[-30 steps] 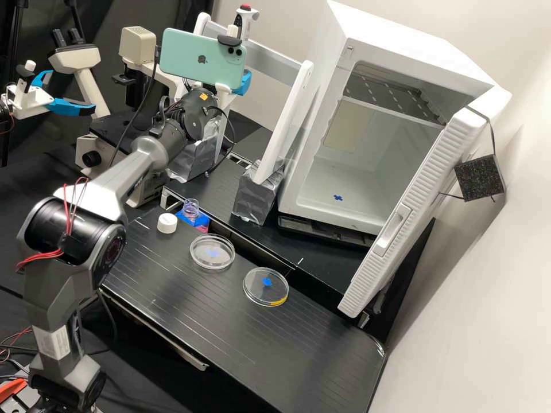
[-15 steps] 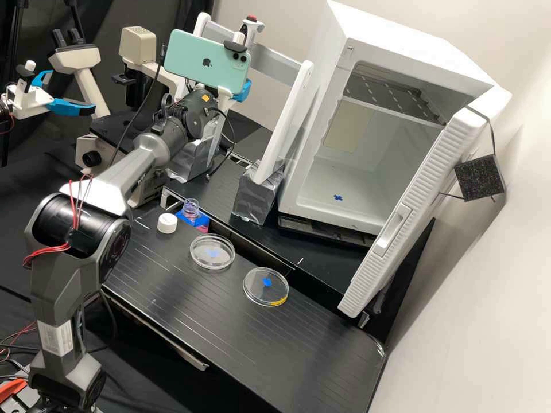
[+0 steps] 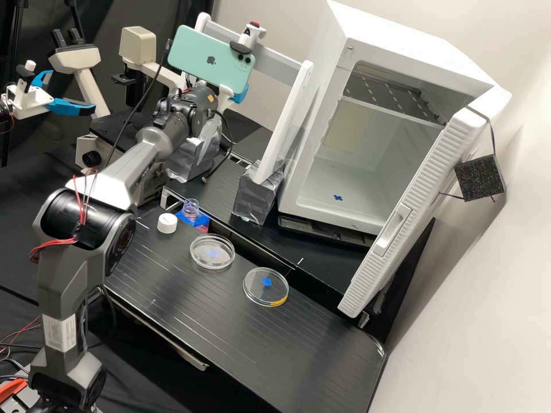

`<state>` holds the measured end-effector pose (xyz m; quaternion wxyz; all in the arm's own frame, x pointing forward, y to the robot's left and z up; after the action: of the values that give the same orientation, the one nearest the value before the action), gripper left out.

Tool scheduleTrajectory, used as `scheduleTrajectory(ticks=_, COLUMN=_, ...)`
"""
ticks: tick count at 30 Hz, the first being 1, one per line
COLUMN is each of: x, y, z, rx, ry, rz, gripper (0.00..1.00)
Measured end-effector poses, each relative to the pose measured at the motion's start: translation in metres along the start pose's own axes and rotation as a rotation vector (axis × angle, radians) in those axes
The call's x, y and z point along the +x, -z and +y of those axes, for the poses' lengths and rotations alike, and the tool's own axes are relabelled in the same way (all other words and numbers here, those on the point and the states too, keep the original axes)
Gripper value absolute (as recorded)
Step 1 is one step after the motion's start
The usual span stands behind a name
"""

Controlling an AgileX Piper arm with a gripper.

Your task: Use the pipette

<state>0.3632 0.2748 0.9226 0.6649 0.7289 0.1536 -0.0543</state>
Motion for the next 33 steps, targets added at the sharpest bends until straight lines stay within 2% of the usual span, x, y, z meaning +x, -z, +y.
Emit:
scheduleTrajectory(ticks=1, x=0.001, y=-0.003, z=0.001, rx=0.038, ry=0.023, rz=0.006, gripper=0.0)
scheduleTrajectory(ticks=2, x=0.003, y=-0.002, z=0.0, rx=0.01, ry=0.045, rz=0.049, gripper=0.0)
scheduleTrajectory(ticks=3, x=0.002, y=0.0, z=0.0, rx=0.045, ry=0.054, rz=0.071, gripper=0.0)
scheduleTrajectory(ticks=4, x=0.003, y=0.001, z=-0.001, rx=0.019, ry=0.073, rz=0.104, gripper=0.0)
scheduleTrajectory(ticks=8, x=0.002, y=0.006, z=-0.006, rx=0.003, ry=0.121, rz=0.159, gripper=0.0)
scheduleTrajectory(ticks=11, x=0.002, y=0.006, z=-0.006, rx=-0.012, ry=0.12, rz=0.167, gripper=0.0)
scheduleTrajectory(ticks=22, x=0.007, y=0.003, z=-0.008, rx=-0.007, ry=0.125, rz=0.159, gripper=0.0)
scheduleTrajectory(ticks=33, x=0.008, y=-0.01, z=0.007, rx=-0.014, ry=0.086, rz=0.134, gripper=0.0)
